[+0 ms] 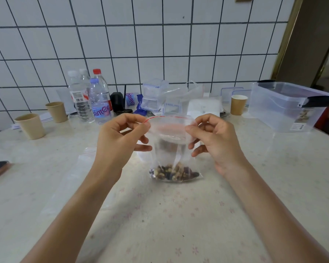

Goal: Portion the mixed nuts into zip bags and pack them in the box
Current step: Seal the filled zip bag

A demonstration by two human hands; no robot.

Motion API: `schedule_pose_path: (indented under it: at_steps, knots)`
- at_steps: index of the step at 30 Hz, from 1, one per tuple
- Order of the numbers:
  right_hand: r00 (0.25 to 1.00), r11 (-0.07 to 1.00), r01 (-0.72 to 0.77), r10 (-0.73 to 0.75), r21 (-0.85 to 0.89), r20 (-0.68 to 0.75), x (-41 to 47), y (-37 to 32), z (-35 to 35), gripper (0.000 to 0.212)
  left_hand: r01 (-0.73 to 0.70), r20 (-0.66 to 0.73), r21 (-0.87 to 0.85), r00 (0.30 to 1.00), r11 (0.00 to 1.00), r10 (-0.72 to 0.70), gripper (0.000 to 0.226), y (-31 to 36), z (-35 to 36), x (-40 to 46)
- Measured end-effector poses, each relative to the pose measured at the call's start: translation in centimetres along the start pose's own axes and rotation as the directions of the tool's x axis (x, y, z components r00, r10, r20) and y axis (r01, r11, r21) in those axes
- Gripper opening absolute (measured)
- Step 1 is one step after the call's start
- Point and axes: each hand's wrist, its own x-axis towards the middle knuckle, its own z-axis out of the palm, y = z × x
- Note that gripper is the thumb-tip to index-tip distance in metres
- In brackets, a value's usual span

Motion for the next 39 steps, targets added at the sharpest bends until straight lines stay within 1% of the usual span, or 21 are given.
schedule_pose_path:
  at_steps: [3, 5, 7, 10, 12, 14, 15, 17, 19, 20, 22, 23, 25, 26, 29, 31, 33, 34, 35, 37, 39]
  knots:
    - [0.968, 0.970, 0.199, -0.217, -0.141, -0.123, -0.2, 0.4, 0.4, 0.023, -0.135, -0.074, 0.171, 0.986, 0.976, 0.150, 0.009, -0.4, 0.0, 0.0]
    - [0.945, 0.949, 0.258, -0.287, -0.181, -0.157, -0.4, 0.6, 0.7, 0.029, -0.201, -0.087, 0.241, 0.970, 0.950, 0.227, 0.012, -0.5, 0.2, -0.1]
    - [0.955, 0.957, 0.231, -0.258, -0.176, -0.149, -0.5, 0.7, 0.9, 0.026, -0.213, -0.057, 0.247, 0.970, 0.945, 0.234, 0.008, -0.6, 0.3, -0.3]
    - [0.994, 0.978, 0.094, -0.101, -0.184, -0.031, -0.6, 0.6, 1.2, 0.014, -0.102, 0.018, 0.185, 0.995, 0.977, 0.101, 0.010, -0.8, 0.6, -0.4]
    - [0.998, 0.992, -0.006, 0.013, -0.130, 0.054, -0.7, 0.3, 1.3, 0.015, -0.061, 0.064, 0.213, 0.997, 0.975, 0.049, 0.012, -1.1, 0.7, -0.3]
    - [0.988, 0.997, -0.071, 0.075, -0.038, 0.134, -0.7, 0.0, 1.1, 0.022, -0.057, 0.101, 0.211, 0.994, 0.976, 0.036, 0.014, -1.1, 0.7, -0.3]
    - [0.982, 0.997, -0.078, 0.077, 0.001, 0.171, -0.7, -0.1, 1.0, 0.025, -0.059, 0.116, 0.187, 0.993, 0.981, 0.038, 0.013, -1.0, 0.7, -0.3]
    - [0.976, 0.996, -0.059, 0.045, 0.062, 0.215, -0.6, -0.3, 0.7, 0.022, -0.089, 0.121, 0.149, 0.990, 0.985, 0.071, 0.012, -0.7, 0.6, -0.4]
    - [0.983, 0.997, -0.016, 0.002, 0.075, 0.181, -0.4, -0.5, 0.5, 0.012, -0.156, 0.074, 0.174, 0.987, 0.972, 0.145, 0.007, -0.4, 0.5, -0.2]
    - [0.991, 0.998, 0.024, -0.031, 0.055, 0.132, -0.3, -0.6, 0.4, 0.006, -0.200, 0.049, 0.215, 0.980, 0.956, 0.194, 0.006, -0.2, 0.3, -0.2]
    - [0.989, 0.986, 0.144, -0.142, -0.088, 0.028, -0.2, -0.6, 0.0, 0.012, -0.274, 0.039, 0.317, 0.960, 0.908, 0.276, 0.008, 0.1, 0.0, -0.1]
    - [0.980, 0.963, 0.200, -0.201, -0.179, 0.012, -0.3, -0.6, -0.2, 0.015, -0.297, 0.047, 0.368, 0.952, 0.881, 0.301, 0.008, 0.3, 0.0, -0.1]
    - [0.959, 0.904, 0.280, -0.281, -0.323, 0.045, -0.5, -0.9, -0.5, 0.018, -0.350, 0.073, 0.463, 0.931, 0.814, 0.358, 0.012, 0.8, -0.1, -0.1]
    - [0.952, 0.876, 0.303, -0.297, -0.374, 0.075, -0.6, -1.2, -0.7, 0.016, -0.374, 0.093, 0.504, 0.920, 0.778, 0.381, 0.013, 1.2, -0.2, -0.1]
    - [0.939, 0.820, 0.342, -0.314, -0.458, 0.139, -1.0, -2.3, -1.2, 0.012, -0.429, 0.195, 0.610, 0.896, 0.666, 0.399, 0.008, 2.4, -0.5, -0.3]
    - [0.920, 0.776, 0.388, -0.357, -0.497, 0.160, -1.5, -3.1, -1.6, 0.014, -0.497, 0.272, 0.638, 0.860, 0.588, 0.432, 0.016, 3.1, -1.0, -0.8]
    - [0.885, 0.717, 0.453, -0.433, -0.530, 0.170, -2.5, -3.8, -1.8, 0.014, -0.606, 0.364, 0.614, 0.786, 0.506, 0.499, 0.019, 3.5, -1.6, -1.6]
    - [0.852, 0.680, 0.505, -0.490, -0.531, 0.183, -3.1, -4.2, -1.9, 0.013, -0.660, 0.413, 0.599, 0.740, 0.454, 0.531, 0.018, 3.7, -1.9, -2.1]
    - [0.803, 0.626, 0.574, -0.555, -0.527, 0.216, -3.9, -4.5, -1.9, 0.013, -0.705, 0.456, 0.592, 0.692, 0.391, 0.560, 0.019, 3.9, -2.4, -2.5]
    - [0.666, 0.452, 0.723, -0.657, -0.523, 0.353, -5.3, -4.8, -1.9, 0.012, -0.769, 0.524, 0.585, 0.601, 0.258, 0.603, 0.021, 4.1, -3.3, -3.2]
    - [0.503, 0.218, 0.832, -0.685, -0.511, 0.526, -6.6, -4.9, -1.7, 0.010, -0.816, 0.586, 0.555, 0.522, 0.161, 0.620, 0.020, 4.4, -3.9, -3.8]
